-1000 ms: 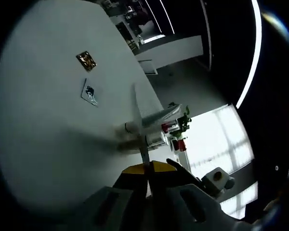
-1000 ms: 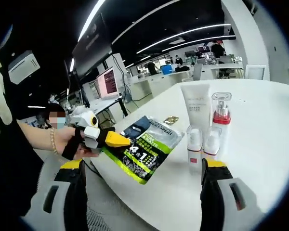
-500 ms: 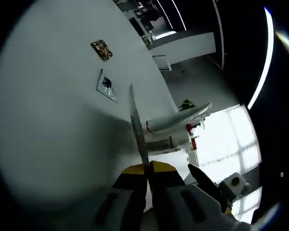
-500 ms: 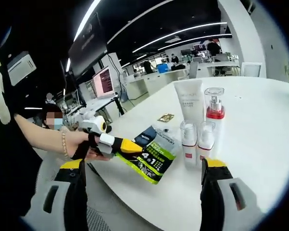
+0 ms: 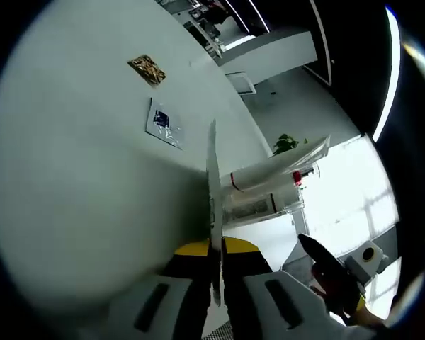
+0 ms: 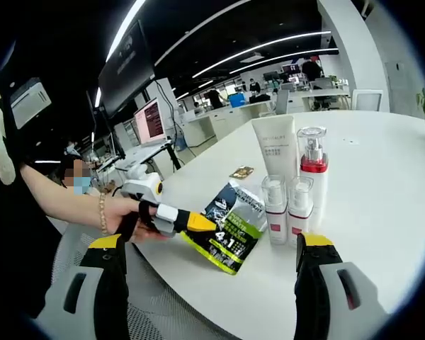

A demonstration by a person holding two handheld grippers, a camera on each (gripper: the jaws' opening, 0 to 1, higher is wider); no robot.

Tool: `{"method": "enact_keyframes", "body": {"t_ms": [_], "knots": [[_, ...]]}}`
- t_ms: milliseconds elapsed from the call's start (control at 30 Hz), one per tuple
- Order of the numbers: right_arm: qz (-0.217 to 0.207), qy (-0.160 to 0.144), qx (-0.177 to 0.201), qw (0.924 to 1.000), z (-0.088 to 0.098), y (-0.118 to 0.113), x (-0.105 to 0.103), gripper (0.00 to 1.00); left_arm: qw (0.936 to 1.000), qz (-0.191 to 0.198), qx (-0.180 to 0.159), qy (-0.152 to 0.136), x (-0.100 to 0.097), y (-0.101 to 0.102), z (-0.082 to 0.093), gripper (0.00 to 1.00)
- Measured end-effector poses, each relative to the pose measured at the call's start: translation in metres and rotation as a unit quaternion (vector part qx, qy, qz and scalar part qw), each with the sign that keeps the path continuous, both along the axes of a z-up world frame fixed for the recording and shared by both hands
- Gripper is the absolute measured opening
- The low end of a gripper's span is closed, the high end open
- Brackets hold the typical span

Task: Arrange the skincare products in the storage area until every visible bottle or jar stands upright without overlapping.

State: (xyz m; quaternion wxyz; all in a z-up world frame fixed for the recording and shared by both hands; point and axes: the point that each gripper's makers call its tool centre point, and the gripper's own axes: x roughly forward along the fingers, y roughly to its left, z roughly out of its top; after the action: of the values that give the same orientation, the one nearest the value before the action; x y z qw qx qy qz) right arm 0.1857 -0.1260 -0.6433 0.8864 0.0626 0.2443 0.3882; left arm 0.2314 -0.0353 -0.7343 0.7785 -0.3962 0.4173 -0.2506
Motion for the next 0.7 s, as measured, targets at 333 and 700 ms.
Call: {"method": "enact_keyframes", "body": {"t_ms": [333, 700], "knots": [[0.0, 0.003, 0.001, 1.0, -0.001, 0.0, 0.0, 1.0, 0.996, -0.035, 0.078, -0.027, -0.002, 0.009, -0.015, 0.07], [0.0, 0.004, 0.001, 1.0, -0.001, 0.001, -0.001, 1.0, 0.9649, -0.114, 0.215, -0.097, -0.007, 0.018, -0.023, 0.16]]}}
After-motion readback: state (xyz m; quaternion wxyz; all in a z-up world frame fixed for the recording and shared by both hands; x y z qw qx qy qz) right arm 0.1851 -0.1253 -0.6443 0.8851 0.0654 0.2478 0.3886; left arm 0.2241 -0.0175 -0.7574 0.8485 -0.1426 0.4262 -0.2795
